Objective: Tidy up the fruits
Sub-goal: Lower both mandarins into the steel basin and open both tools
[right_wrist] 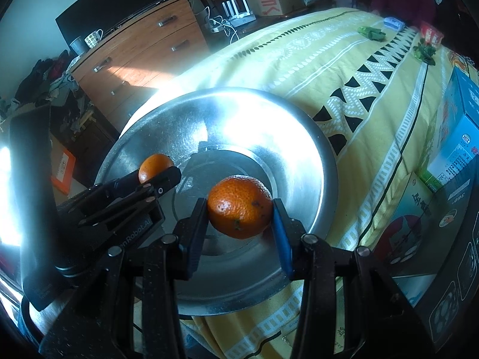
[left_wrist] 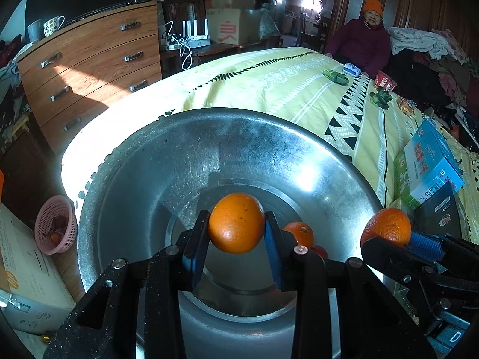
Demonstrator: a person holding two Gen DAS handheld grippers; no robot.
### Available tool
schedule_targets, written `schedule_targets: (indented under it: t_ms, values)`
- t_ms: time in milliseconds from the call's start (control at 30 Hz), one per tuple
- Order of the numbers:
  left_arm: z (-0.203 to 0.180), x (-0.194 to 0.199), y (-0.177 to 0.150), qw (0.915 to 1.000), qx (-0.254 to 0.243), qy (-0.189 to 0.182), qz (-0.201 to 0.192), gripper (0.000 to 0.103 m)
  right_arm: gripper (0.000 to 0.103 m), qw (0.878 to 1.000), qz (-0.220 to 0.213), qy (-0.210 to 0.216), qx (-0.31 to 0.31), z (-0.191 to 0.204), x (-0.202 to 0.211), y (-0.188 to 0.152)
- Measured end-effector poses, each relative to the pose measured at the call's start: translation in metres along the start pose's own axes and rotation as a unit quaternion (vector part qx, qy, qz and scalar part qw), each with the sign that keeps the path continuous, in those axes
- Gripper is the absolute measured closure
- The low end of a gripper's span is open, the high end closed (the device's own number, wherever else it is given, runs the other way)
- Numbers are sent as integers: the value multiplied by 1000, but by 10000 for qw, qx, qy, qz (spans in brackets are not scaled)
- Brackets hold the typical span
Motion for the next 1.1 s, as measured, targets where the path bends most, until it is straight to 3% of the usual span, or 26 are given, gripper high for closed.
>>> schedule_targets:
  t_ms: [1100]
  values:
    - [2,-5,-5,9999,9,91,81,67,60,10000,86,-35,-36,0,-6,-8]
Point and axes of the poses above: each gripper's, at about its wrist camera, not at the fingertips, and x roughly against the way its jaws point, z to its left, y to its top, the point moved 6 cm from there along -x, roughly the way its jaws point, and after that the axes turned 9 degrees about -x, right-handed, at the moved point
